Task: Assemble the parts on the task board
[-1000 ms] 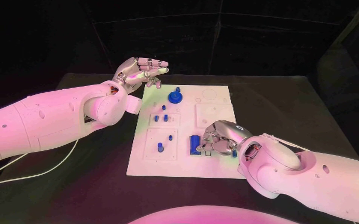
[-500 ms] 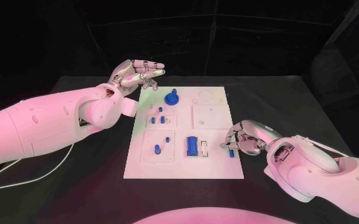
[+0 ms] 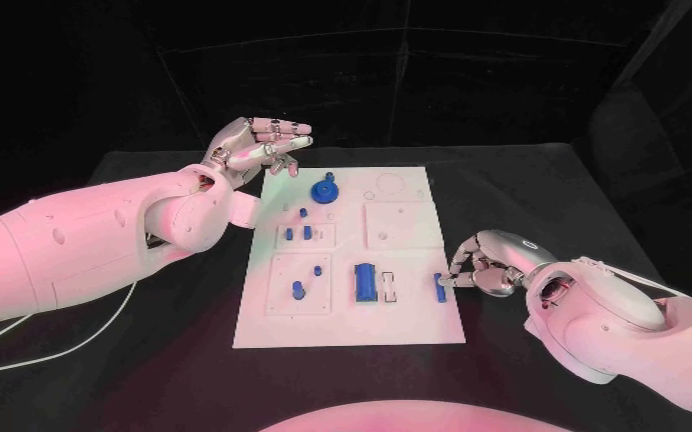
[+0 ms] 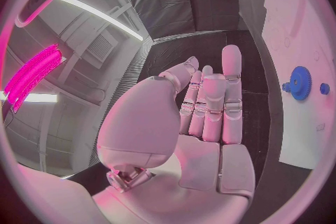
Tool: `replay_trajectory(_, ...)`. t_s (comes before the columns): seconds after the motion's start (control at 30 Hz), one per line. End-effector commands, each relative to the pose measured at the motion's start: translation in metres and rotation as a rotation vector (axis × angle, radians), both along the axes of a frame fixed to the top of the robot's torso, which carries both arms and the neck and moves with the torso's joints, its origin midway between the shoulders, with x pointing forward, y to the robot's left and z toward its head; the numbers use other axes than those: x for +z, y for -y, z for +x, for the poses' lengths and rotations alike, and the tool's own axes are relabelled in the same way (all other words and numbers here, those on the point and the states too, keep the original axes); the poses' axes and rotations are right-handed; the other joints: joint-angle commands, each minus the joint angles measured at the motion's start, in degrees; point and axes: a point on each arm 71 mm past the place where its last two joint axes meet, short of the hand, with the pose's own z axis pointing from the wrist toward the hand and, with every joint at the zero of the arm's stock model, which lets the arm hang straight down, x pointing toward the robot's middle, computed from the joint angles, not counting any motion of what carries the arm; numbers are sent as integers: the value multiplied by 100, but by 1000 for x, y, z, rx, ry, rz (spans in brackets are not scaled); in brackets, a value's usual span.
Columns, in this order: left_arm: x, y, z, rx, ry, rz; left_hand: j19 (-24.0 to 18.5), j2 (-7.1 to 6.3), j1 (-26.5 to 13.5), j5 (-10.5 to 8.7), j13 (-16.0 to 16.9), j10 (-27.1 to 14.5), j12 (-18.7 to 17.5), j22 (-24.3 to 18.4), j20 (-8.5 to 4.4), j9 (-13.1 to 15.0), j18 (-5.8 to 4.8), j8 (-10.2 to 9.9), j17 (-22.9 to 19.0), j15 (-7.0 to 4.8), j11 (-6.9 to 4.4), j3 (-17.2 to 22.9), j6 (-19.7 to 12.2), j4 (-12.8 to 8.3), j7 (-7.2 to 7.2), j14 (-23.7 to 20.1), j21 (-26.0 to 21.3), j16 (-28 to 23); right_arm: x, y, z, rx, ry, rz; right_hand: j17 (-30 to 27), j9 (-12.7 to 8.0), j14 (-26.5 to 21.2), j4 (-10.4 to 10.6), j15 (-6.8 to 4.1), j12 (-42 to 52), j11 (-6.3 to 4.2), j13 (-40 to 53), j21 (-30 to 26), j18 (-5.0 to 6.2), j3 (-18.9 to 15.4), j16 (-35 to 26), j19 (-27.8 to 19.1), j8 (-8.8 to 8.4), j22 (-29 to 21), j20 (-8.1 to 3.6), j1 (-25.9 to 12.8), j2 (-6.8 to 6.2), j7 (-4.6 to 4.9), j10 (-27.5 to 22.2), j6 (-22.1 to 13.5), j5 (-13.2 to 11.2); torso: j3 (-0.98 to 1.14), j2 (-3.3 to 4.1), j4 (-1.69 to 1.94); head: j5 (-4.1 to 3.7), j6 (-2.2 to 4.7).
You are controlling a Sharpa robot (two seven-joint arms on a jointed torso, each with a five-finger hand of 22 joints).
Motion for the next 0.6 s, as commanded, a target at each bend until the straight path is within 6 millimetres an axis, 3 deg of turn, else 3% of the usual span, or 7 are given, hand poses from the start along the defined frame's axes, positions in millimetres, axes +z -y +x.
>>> replay_trajectory(0.03, 1, 1, 0, -13, 2, -9, -38, 39, 12, -9, 4, -21, 20, -9, -4, 3, 39, 21, -4, -7, -27, -23, 7, -11, -19, -16, -36, -10, -3, -1, 1, 15, -19, -71, 56, -8, 341, 7, 48, 30, 23, 5, 29, -47, -29, 22, 31, -41, 804, 30, 17, -67, -1, 29, 38, -11, -1, 4, 19, -22, 1)
replay_trajectory(0.6, -1, 0, 0, -10, -1, -5, -38, 39, 12, -9, 4, -21, 20, -9, -4, 3, 39, 21, -4, -7, -27, -23, 7, -11, -19, -16, -36, -10, -13, -16, 6, 50, -50, -115, 60, -12, 341, -99, 33, 28, 4, 13, 26, -46, 13, 22, 29, -85, 804, 19, 219, -78, -21, 27, 143, 19, -5, 3, 22, -36, -32)
